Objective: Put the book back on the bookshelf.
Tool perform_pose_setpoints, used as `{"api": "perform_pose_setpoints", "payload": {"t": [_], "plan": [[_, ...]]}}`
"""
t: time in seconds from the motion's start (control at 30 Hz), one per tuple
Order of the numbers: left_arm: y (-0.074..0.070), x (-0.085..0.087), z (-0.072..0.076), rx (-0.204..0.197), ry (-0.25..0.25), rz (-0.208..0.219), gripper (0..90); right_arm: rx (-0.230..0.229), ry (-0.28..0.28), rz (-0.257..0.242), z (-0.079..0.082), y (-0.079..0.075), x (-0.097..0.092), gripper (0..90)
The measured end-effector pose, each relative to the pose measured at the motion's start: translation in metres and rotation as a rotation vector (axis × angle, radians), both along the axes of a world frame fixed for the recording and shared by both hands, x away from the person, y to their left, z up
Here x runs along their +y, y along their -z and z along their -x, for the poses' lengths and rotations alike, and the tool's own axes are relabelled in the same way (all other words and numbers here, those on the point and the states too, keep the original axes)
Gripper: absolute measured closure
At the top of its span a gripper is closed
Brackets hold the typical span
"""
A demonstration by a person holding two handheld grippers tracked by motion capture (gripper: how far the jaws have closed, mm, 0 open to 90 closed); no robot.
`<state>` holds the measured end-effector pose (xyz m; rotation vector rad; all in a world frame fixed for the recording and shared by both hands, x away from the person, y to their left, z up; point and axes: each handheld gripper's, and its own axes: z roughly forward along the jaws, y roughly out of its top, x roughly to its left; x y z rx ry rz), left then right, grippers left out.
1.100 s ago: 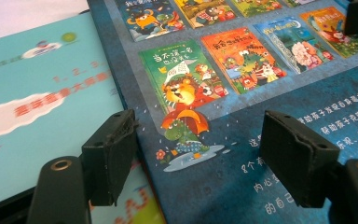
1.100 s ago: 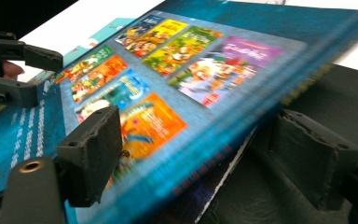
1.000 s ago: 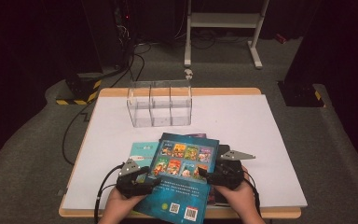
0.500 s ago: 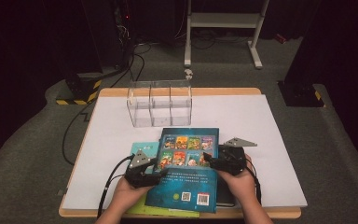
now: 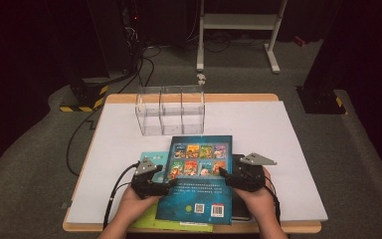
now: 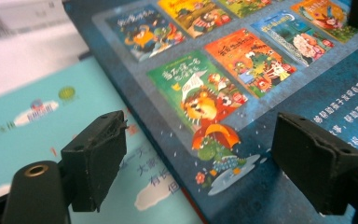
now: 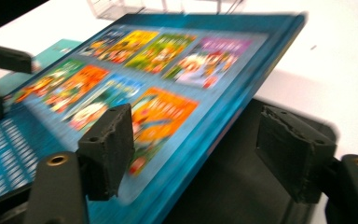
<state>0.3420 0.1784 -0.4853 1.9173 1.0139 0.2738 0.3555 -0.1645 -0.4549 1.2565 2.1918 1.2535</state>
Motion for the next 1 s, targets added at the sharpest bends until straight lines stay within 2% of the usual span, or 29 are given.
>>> {"api": "perform_pose_setpoints", "payload": {"t": [0.2,0.3,0.4,0.47,0.57,0.7,1.0], "plan": [[0.000,0.001,0.002,0.021,0.002,0.008,20.4,0.046,-0.011,-0.036,0.005,0.002,-0.002,23.0],[0.001,0.001,0.003,0.037,0.053,0.040,25.4,0.074,-0.024,-0.050,0.006,0.004,0.000,20.0],[0.000,0.000,0.005,0.030,0.048,0.034,25.6,0.100,-0.032,-0.057,0.006,0.005,0.003,16.0],[0.000,0.000,0.005,0.030,0.046,0.035,25.8,0.134,-0.052,-0.065,0.004,0.007,0.007,14.2],[0.000,0.000,0.006,0.022,0.047,0.032,25.9,0.142,-0.065,-0.074,0.004,0.009,0.010,14.2],[0.000,0.000,0.006,0.019,0.048,0.030,25.8,0.165,-0.107,-0.086,0.003,0.010,0.013,17.0],[0.000,-0.001,0.007,0.013,0.041,0.024,24.4,0.203,-0.119,-0.121,0.004,0.012,0.014,21.5]]}}
